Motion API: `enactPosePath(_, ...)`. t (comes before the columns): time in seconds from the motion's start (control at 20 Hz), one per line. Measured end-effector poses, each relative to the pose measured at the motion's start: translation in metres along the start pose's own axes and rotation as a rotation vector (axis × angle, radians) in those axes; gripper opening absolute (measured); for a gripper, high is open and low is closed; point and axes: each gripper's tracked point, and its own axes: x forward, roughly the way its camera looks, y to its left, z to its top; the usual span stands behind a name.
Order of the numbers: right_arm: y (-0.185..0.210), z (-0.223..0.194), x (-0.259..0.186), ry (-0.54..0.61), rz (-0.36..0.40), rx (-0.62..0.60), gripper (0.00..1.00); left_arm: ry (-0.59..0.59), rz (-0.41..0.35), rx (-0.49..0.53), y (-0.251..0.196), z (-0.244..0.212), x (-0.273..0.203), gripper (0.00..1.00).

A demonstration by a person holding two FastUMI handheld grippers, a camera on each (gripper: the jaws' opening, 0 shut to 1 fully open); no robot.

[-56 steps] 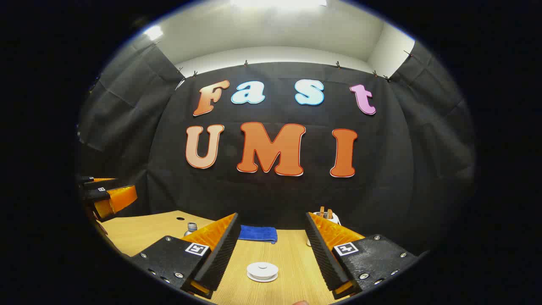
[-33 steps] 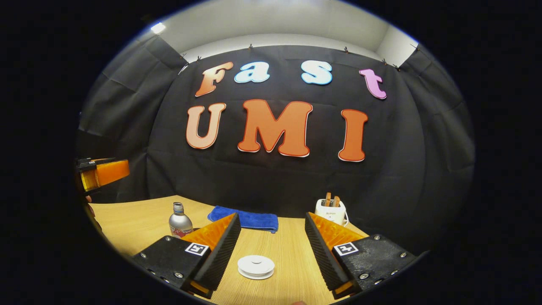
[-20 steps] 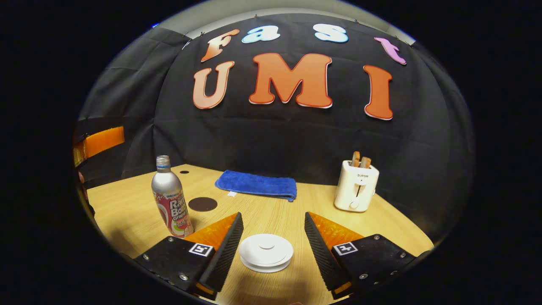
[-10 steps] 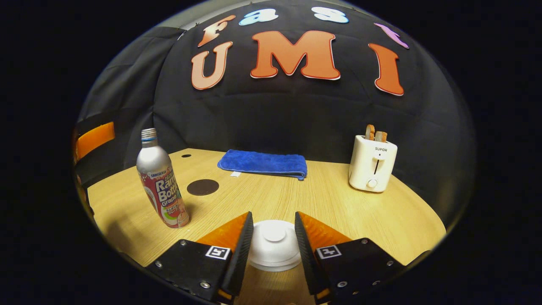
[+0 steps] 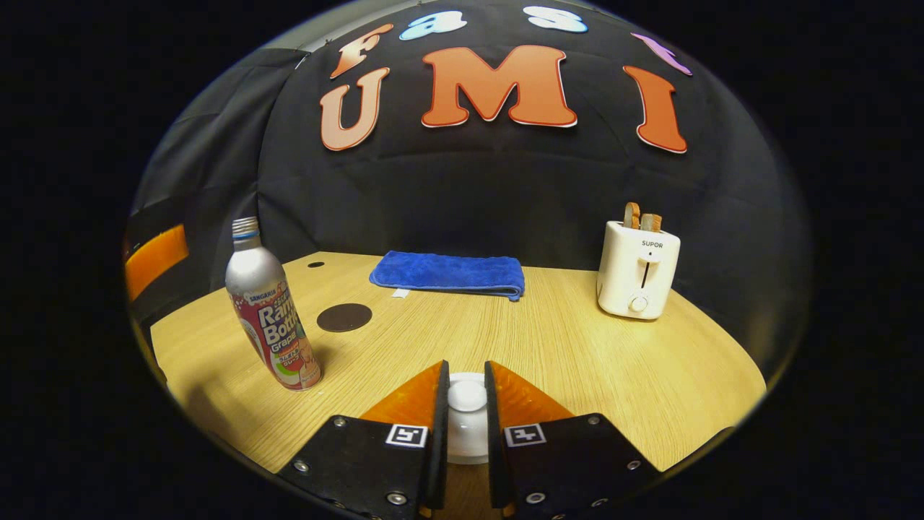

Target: Open the teacup lid with one hand, grasp the water bottle and pour water into the teacup with the other hand; after pouring, place the water bottle on the coaster and then close the teacup lid.

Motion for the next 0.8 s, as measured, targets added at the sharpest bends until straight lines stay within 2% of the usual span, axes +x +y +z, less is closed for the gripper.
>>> enactPosePath(0.15, 0.001, -0.001, -0.001, 0.000, 0.027, 0.023, 0.18, 0.028, -0.020, -0.009, -0.008, -0.011, 0.002, 0.96)
enactPosePath(0.4, 0.000, -0.001, -0.003, 0.014, 0.029, 0.039, 0.18, 0.077, -0.044, -0.022, -0.019, -0.030, 0.010, 0.96)
enactPosePath(0.8, -0.013, 0.041, -0.026, -0.083, 0.016, 0.052, 0.17, 0.219, -0.048, -0.044, -0.026, -0.077, 0.032, 0.97)
